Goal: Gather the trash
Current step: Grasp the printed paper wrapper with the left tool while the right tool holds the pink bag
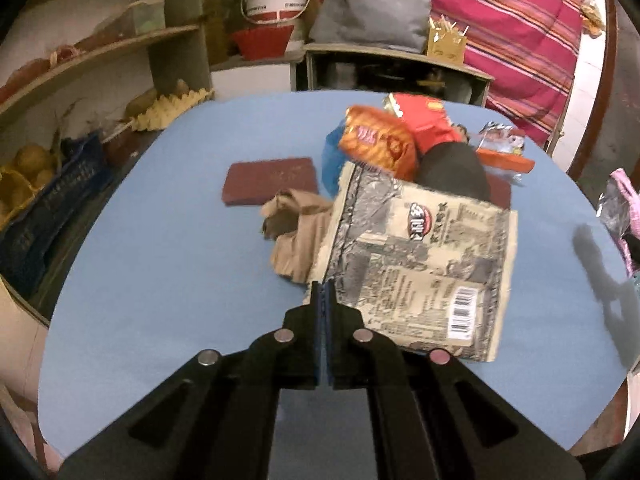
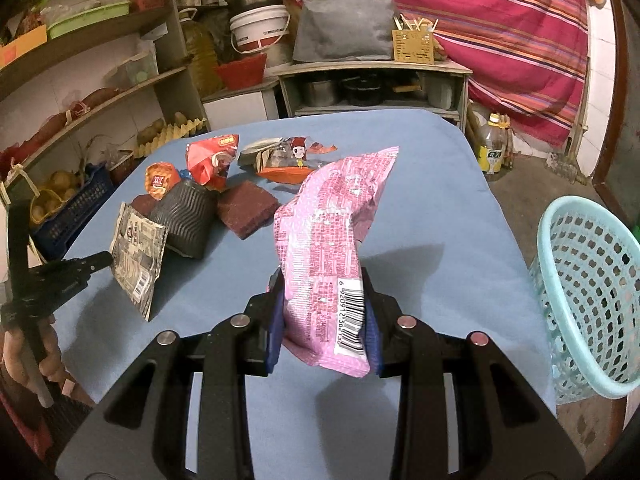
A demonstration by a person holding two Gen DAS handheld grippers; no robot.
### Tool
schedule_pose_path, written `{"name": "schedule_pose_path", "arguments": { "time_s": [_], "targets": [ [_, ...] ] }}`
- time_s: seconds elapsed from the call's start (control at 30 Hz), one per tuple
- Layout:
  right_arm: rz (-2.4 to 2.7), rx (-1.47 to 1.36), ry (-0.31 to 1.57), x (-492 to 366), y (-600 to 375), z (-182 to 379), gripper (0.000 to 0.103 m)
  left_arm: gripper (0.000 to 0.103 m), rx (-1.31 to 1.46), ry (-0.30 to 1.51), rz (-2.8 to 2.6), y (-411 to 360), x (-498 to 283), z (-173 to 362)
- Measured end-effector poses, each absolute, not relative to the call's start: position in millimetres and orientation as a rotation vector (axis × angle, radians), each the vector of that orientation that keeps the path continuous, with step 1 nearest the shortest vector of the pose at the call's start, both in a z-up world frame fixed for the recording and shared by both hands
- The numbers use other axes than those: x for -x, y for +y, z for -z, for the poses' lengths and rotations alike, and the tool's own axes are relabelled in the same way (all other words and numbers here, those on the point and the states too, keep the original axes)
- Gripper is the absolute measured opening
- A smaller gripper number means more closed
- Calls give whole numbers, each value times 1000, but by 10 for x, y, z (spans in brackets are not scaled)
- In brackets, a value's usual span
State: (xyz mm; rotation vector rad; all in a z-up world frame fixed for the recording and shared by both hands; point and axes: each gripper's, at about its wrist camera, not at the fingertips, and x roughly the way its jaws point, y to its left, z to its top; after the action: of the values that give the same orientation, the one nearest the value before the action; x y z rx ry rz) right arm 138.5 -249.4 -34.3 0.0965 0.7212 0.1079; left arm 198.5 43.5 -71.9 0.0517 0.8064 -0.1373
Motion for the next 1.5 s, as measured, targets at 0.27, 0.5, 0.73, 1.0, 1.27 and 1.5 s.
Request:
{"name": "schedule_pose_path", "arguments": {
  "time_s": [0.27, 0.5, 0.73, 1.0, 1.27, 1.5],
  "targets": [
    [-107, -86, 751, -1475, -2450, 383, 34, 2, -48, 776, 187, 445, -1955, 660],
    [-104, -108, 755, -1502, -2481, 401, 35, 2, -63, 768, 243, 108, -1718, 595],
    [-93, -109, 746, -1471, -2554, 375, 35, 94, -107, 660, 215, -276, -1487, 506],
    [-85, -146, 737, -1427, -2696, 354, 35, 96, -135, 672, 137, -547, -1658, 515],
    [-89, -151, 730, -1406, -2693, 329, 35, 96, -222, 710, 93, -771, -1868, 749],
    [-96, -162, 724, -1391, -2713, 293, 35, 47, -155, 758, 127, -677, -1997, 750]
  ]
}}
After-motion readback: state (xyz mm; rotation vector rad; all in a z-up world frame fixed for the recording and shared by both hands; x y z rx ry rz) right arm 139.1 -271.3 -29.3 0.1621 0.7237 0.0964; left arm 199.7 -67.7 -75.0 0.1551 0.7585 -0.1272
